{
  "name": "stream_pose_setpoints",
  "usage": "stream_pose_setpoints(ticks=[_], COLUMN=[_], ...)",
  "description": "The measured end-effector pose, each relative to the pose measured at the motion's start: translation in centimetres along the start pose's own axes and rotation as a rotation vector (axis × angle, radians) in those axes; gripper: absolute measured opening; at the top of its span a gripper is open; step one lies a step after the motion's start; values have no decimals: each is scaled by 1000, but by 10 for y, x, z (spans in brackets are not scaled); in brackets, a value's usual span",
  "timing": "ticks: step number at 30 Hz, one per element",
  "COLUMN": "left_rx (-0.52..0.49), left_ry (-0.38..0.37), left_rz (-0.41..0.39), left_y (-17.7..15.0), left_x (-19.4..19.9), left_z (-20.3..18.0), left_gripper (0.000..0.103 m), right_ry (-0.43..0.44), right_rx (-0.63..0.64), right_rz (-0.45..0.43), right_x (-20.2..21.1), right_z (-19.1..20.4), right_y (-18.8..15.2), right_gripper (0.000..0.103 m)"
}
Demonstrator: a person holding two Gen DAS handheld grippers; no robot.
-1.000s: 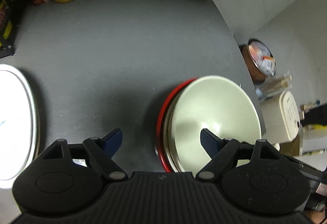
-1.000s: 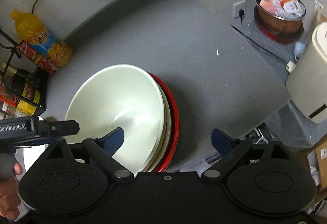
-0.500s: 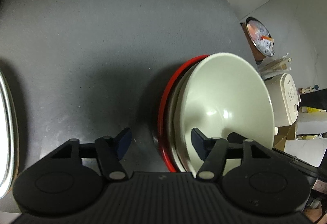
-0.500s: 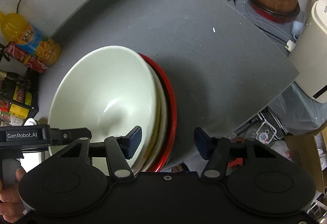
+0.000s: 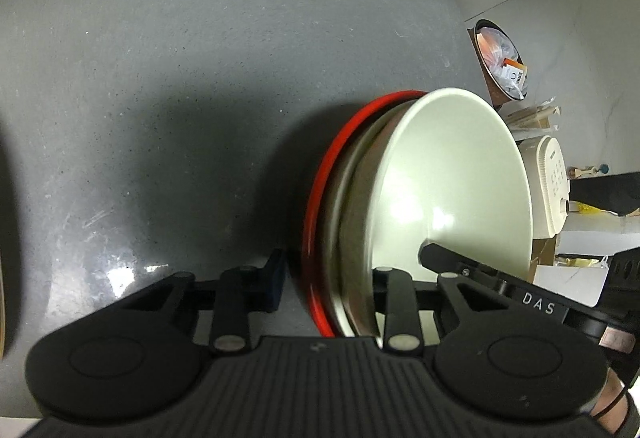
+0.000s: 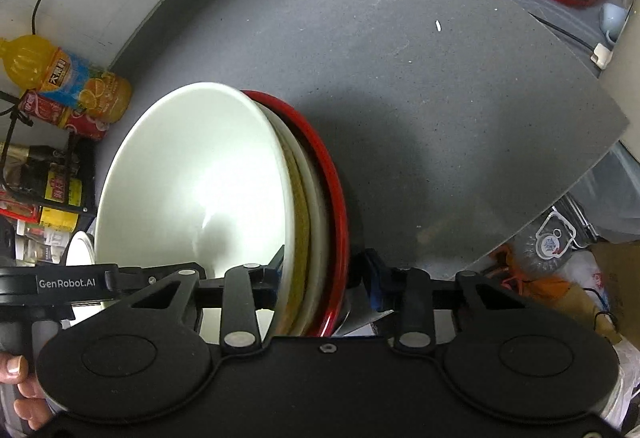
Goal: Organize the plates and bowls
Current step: 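Close both grippers on the rim of the nested bowl stack, then carry the bowl stack and lower it onto the plate stack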
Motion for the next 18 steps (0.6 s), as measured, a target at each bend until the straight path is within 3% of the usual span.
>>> stream_pose_setpoints(ticks=[6, 18], left_rx=[-4, 66], left_ry=[20, -11], left_rz=[-15, -121], left_y=[-6, 7], left_x=[9, 61], left_z=[1, 23], left_gripper=[29, 29], right_ry=[-25, 29], right_rx=[49, 154], right_rz=[-36, -53], right_x=[12, 17], right_z=[9, 48], right_y=[6, 33], right_gripper=[34, 34])
Point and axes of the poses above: each gripper's, at about its wrist camera, not at the fingertips, and x roughly against the way its jaws point, z to its left, y to its top, the point moved 8 cm from there along -x, roughly the way its jaws point, and after that the axes turned 11 degrees about x, right-handed, at the moved point
